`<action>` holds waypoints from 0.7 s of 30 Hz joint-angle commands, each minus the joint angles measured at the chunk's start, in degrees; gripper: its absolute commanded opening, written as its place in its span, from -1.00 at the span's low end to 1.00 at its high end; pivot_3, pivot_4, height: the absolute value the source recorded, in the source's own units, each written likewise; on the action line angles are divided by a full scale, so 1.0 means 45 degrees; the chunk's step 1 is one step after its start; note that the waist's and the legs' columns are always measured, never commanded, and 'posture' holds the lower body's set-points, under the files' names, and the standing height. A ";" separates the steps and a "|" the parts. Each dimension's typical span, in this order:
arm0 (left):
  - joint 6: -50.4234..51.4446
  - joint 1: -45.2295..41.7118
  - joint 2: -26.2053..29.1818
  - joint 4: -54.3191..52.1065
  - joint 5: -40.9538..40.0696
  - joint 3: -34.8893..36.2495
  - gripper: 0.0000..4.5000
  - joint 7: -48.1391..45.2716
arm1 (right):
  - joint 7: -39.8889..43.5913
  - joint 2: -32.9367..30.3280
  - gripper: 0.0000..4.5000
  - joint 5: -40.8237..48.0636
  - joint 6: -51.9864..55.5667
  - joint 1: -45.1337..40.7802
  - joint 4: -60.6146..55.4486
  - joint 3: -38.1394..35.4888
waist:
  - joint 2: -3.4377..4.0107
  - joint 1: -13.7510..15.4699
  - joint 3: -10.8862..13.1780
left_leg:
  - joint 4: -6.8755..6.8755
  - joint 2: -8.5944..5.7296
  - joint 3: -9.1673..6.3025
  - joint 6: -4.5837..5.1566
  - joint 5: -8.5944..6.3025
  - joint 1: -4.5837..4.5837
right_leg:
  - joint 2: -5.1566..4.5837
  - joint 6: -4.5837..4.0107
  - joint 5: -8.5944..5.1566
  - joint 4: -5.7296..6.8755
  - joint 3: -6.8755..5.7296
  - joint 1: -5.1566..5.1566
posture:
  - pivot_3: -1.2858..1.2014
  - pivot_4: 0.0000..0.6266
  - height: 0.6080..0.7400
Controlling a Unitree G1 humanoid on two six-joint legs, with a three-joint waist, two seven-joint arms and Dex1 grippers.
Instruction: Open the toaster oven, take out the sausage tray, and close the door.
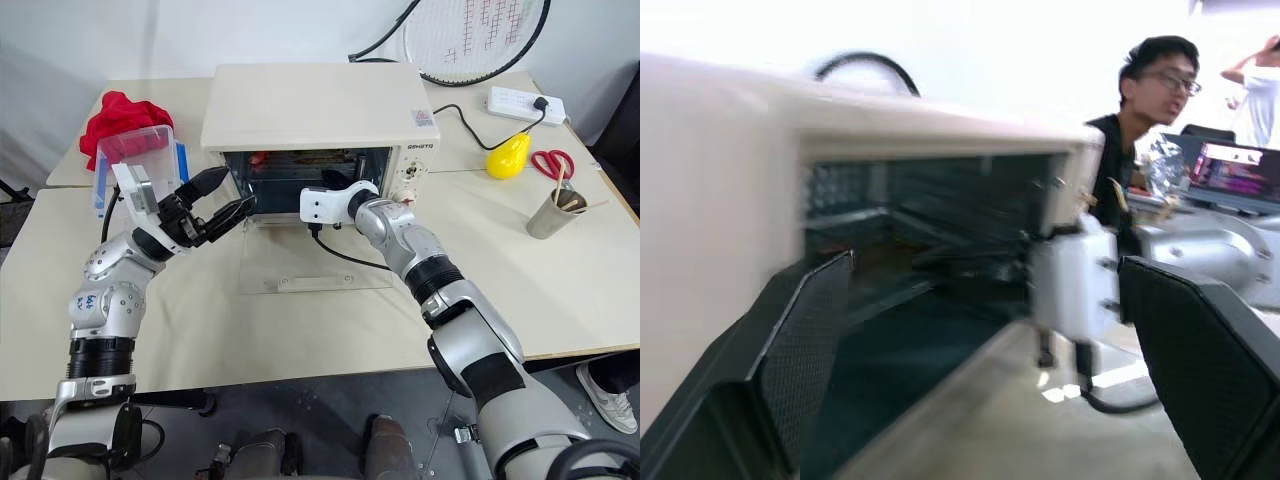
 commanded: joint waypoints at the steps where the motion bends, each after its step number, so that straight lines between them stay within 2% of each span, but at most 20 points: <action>1: 0.0001 -0.0557 0.0136 0.0436 0.0028 0.0273 1.00 0.0104 | 0.0214 -0.0184 -0.99 0.0345 -0.0348 -0.0082 -0.1773 -0.0440 | -0.0001 -0.0006 0.0001 | -0.0001 0.0001 -0.0004 0.0000 0.0000 -0.0003 | 0.0000 0.0000 0.0000 0.0000 -0.0003 -0.0004 | 0.03 -0.52 1.00; 16: 0.0210 -0.1331 0.0081 0.1333 0.0119 0.0011 1.00 -0.0303 | 0.2937 -0.0962 -0.99 0.0305 0.1286 0.2926 -0.7188 -0.0793 | -0.0001 0.0009 0.0001 | 0.0011 0.0003 0.0003 -0.0002 0.0002 0.0000 | 0.0001 0.0000 0.0000 0.0010 -0.0008 -0.0004 | 0.03 -0.52 1.00; 21: 0.0255 -0.1598 0.0046 0.1755 0.0197 -0.0033 1.00 -0.0418 | 0.4143 -0.1346 -0.99 0.0226 0.2525 0.4923 -1.0593 -0.1193 | -0.0002 0.0085 0.0001 | 0.0011 0.0000 0.0002 -0.0002 0.0001 0.0001 | 0.0000 0.0000 0.0000 0.0013 -0.0009 -0.0004 | 0.03 -0.52 1.00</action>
